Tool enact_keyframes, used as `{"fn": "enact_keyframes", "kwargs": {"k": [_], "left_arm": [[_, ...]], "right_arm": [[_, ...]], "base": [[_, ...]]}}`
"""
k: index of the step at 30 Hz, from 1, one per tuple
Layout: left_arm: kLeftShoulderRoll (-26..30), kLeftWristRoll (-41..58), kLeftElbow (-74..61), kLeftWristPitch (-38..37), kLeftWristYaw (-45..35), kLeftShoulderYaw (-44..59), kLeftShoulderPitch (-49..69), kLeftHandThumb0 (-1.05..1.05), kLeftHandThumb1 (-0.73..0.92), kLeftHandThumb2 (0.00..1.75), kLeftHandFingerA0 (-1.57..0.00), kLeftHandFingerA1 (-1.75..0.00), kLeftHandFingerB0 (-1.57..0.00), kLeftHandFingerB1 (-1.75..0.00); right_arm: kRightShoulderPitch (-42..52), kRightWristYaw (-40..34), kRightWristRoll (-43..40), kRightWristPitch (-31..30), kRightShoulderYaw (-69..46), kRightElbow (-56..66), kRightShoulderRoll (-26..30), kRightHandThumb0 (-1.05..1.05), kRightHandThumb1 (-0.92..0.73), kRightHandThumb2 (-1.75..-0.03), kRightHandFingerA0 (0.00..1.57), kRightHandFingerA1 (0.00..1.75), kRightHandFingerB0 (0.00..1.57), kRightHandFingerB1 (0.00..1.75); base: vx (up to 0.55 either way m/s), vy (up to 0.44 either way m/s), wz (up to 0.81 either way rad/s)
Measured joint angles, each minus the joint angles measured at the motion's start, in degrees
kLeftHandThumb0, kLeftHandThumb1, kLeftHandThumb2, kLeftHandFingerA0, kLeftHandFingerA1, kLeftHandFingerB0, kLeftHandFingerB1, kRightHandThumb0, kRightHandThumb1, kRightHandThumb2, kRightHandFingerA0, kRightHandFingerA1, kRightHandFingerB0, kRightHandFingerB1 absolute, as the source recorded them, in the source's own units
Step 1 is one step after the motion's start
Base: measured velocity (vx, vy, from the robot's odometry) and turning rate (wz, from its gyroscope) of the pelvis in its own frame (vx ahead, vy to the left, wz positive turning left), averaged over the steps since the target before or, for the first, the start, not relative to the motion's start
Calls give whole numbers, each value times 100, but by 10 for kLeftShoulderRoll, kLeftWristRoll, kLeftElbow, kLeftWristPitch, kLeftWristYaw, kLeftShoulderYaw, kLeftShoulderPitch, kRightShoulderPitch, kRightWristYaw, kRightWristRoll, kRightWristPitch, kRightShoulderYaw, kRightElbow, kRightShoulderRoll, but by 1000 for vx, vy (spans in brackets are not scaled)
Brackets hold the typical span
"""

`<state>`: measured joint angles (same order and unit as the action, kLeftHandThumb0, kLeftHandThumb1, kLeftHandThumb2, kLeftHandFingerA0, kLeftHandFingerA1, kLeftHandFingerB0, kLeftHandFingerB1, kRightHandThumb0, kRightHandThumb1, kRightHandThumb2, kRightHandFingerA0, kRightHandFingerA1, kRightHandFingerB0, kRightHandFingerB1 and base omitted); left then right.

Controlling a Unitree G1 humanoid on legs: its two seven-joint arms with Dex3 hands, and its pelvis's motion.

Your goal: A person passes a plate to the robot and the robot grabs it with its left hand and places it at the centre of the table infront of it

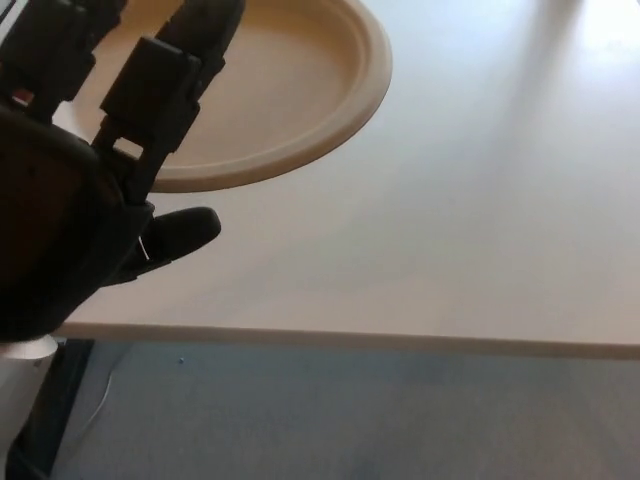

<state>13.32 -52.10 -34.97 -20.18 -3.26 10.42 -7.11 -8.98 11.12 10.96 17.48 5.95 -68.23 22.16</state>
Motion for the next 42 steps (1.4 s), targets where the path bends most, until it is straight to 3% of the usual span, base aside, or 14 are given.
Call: {"fn": "enact_keyframes", "kwargs": {"k": [11, 12, 22, 23, 26, 27, 28, 29, 30, 36, 38, 39, 40, 42], "left_arm": [[8, -17, -16, 31, -27, -32, 20, -77, 47, 84, -4, -36, -1, -24], [8, -20, -6, 34, -25, -33, 13, -78, 51, 57, -14, -28, -9, -24], [22, -54, 91, 62, 1, -58, -69, -75, 44, 79, -11, -38, -6, -27], [23, -59, 100, 64, 4, -61, -77, -36, 17, 83, 0, -47, 0, -48], [28, -70, 129, 73, 15, -72, -99, -36, 16, 82, 0, -48, 0, -48], [30, -75, 144, 77, 20, -75, -107, -75, 44, 78, -10, -37, -6, -30], [32, -79, 155, 79, 24, -77, -114, -75, 44, 78, -10, -37, -6, -30], [35, -82, 167, 83, 27, -80, -122, -35, 16, 82, 0, -48, 0, -48], [39, -84, 179, 86, 30, -83, -131, -75, 41, 73, -16, -37, -10, -34], [51, -97, 244, 106, 48, -106, -172, -69, 38, 72, -48, -46, -38, -42], [54, -102, 260, 112, 50, -115, -183, -62, 37, 71, -56, -58, -47, -47], [55, -105, 271, 118, 50, -122, -191, -25, 45, 53, -69, -107, -74, -72], [56, -107, 283, 120, 53, -128, -199, -6, 48, 55, -74, -140, -68, -120], [56, -107, 315, 122, 70, -138, -214, -5, 56, 55, -74, -160, -63, -141]], "right_arm": [[-6, 3, 0, -1, 0, 0, 1, -85, -80, -64, 25, 56, 22, 45], [-7, 3, 0, -1, 0, 0, 1, -85, -79, -64, 25, 57, 23, 45], [-12, 7, 0, -1, 0, -1, 2, -86, -80, -64, 25, 57, 23, 46], [-12, 7, 0, -1, 0, -1, 2, -85, -80, -64, 26, 58, 24, 47], [-13, 7, 0, -1, 0, 0, 2, -86, -80, -64, 26, 57, 23, 46], [-13, 8, 0, -1, 0, 0, 2, -86, -80, -64, 26, 57, 24, 46], [-13, 8, 0, -1, 0, 0, 3, -86, -80, -64, 26, 57, 24, 46], [-14, 8, 0, -2, 0, 0, 3, -86, -79, -64, 24, 57, 23, 46], [-16, 8, 0, -2, 0, 0, 3, -86, -80, -64, 24, 56, 23, 46], [-23, 8, 0, -4, 0, 0, 3, -90, -76, -65, 25, 58, 20, 46], [-24, 9, 0, -5, -1, -1, 3, -89, -79, -64, 24, 58, 22, 47], [-25, 10, 0, -5, -1, -2, 3, -87, -79, -64, 24, 57, 23, 46], [-25, 11, 0, -5, -2, -2, 3, -85, -80, -64, 24, 56, 23, 46], [-25, 12, 0, -5, -2, -1, 3, -84, -80, -64, 24, 56, 22, 45]], "base": [[0, 0, 0], [0, 0, 0], [0, 0, 0], [0, 0, 0], [0, 0, 0], [0, 0, 0], [0, 0, 0], [0, 0, 0], [0, 0, 0], [0, 0, 0], [0, 0, 0], [0, 0, 0], [0, 0, 0], [0, 0, 0]]}}
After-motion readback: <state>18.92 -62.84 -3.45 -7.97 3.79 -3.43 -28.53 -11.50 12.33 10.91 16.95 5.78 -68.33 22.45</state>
